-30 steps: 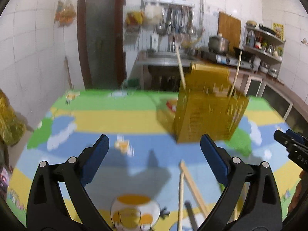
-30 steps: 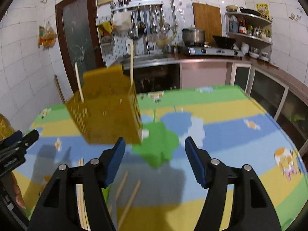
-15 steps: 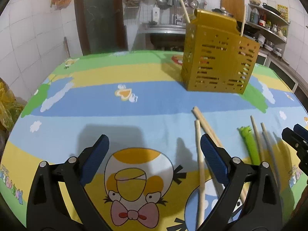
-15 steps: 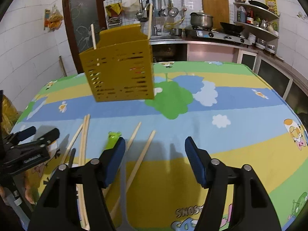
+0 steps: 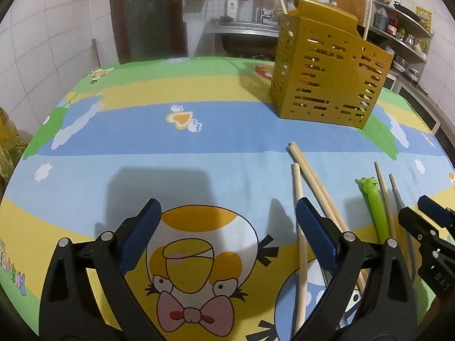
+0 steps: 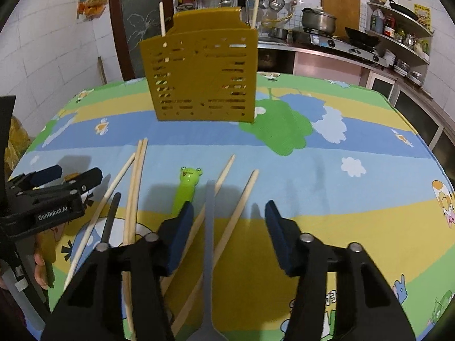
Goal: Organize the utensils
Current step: 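Move both tools back down to the remaining utensils on the cloth, then grasp the white plastic spoon with the right gripper while the left grasps a chopstick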
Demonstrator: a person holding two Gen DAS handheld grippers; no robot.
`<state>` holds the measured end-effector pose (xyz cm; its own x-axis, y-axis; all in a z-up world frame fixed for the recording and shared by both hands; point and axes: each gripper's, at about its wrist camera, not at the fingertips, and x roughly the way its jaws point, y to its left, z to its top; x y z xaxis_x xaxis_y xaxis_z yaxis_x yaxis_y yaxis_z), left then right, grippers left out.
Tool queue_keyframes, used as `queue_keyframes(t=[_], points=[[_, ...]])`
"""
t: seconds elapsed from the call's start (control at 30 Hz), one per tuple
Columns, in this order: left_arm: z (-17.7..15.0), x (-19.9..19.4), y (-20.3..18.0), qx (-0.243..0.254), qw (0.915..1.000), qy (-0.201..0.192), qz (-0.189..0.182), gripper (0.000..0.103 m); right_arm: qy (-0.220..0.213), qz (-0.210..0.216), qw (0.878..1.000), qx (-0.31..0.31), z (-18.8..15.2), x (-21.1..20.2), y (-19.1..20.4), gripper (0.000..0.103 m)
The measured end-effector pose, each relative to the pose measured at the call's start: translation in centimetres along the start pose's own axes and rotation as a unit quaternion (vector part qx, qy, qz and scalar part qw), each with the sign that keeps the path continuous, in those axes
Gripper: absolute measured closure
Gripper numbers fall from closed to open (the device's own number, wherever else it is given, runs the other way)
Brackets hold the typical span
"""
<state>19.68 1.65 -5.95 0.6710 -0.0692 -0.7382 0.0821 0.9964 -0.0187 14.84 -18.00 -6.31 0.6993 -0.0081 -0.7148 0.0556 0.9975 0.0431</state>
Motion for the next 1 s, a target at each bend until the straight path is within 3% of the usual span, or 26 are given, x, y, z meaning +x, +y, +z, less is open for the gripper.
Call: queue_keyframes(t=[0.23,0.5,0.73,0.8,1.0], points=[[0.0,0.0,-0.8,0.01,0.9999,0.001,0.005,0.01,0.017,0.012,1.0,0.005,0.1,0.7,-0.2,0.076],[0.1,0.7,-1.5,0.019,0.9996,0.018,0.006,0.01,0.03,0.017,0.999,0.027,0.3,1.5,-0.9,0.093],[0.4,1.7,-1.9,0.022,0.9991,0.036,-0.009,0.021,0.027,0.016,0.999,0.031,0.4,1.4,-1.0,0.093],[0.6,1.9,-2.4,0.03,0.9986,0.041,-0.011,0.031,0.027,0.015,0.999,0.03,0.5,1.5,-1.0,0.094],[1.1,2.3,-3.9,0.044,0.9979,0.046,-0.009,0.042,0.028,0.013,0.999,0.036,0.6,1.5,-1.2,0.094]])
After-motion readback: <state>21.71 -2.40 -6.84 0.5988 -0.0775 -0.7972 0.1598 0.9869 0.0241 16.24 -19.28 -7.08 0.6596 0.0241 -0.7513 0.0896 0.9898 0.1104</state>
